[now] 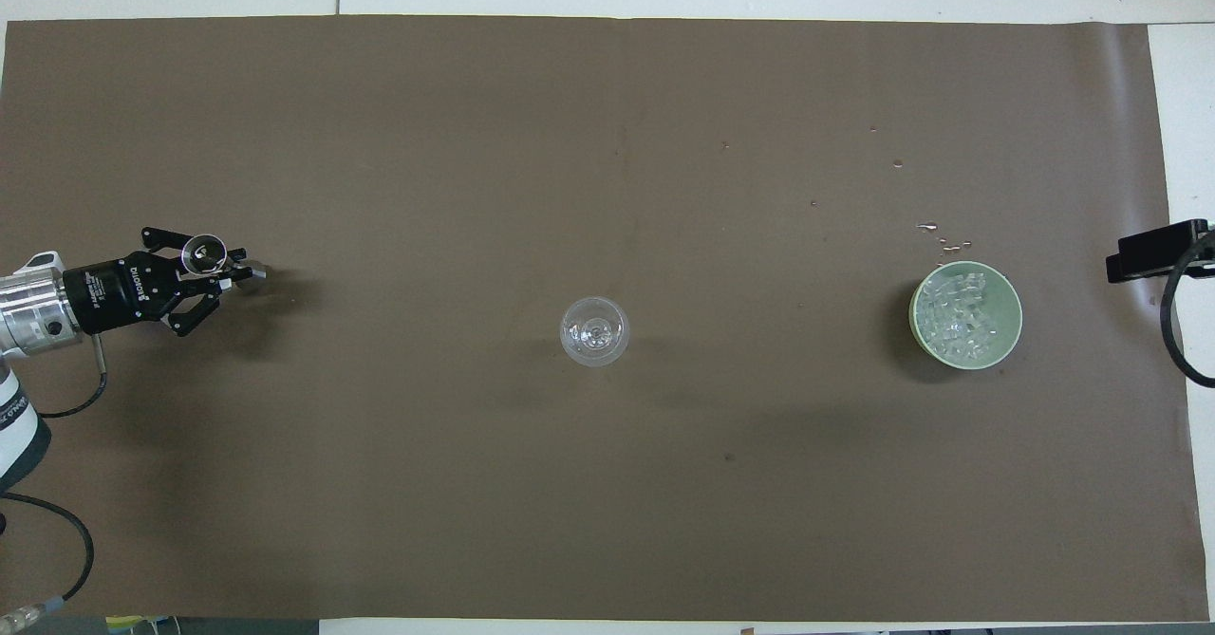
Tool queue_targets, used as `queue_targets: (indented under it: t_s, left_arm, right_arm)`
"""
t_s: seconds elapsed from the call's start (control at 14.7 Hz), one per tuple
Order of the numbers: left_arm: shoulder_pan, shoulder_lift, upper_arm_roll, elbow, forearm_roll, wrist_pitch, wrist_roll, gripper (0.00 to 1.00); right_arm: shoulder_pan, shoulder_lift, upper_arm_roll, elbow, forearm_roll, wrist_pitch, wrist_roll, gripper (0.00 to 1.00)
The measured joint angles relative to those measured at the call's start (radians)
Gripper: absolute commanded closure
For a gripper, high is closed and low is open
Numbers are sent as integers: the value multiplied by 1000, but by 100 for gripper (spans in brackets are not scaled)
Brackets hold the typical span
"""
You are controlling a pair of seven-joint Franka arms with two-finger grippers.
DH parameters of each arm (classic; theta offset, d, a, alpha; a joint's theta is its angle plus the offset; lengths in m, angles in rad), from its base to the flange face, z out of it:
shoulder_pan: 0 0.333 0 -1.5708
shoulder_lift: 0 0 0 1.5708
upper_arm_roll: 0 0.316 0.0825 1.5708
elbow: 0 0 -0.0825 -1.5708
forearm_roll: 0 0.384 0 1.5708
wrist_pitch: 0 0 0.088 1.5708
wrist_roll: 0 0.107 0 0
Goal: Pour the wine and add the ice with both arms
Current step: 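Lift the jigger with the left gripper and carry it to the glass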
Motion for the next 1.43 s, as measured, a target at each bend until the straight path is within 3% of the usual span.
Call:
queue_targets:
  t_s: [0.2, 0.75, 1.09, 1.43]
  left_arm:
    - [-37, -72, -1, -1, 1, -54, -66, 100]
    - [-336, -301, -8, -6, 88, -79, -365, 100]
    - [-502, -344, -10, -7, 145, -26, -432, 100]
    - [-670, -348, -12, -7, 199, 162, -567, 100]
  right_arm:
    - [0, 0, 0, 0, 0, 0, 0, 0]
    - [0, 0, 0, 0, 0, 0, 0, 0]
    - [0, 0, 0, 0, 0, 0, 0, 0]
    - [-1, 0, 0, 0, 0, 0, 0, 0]
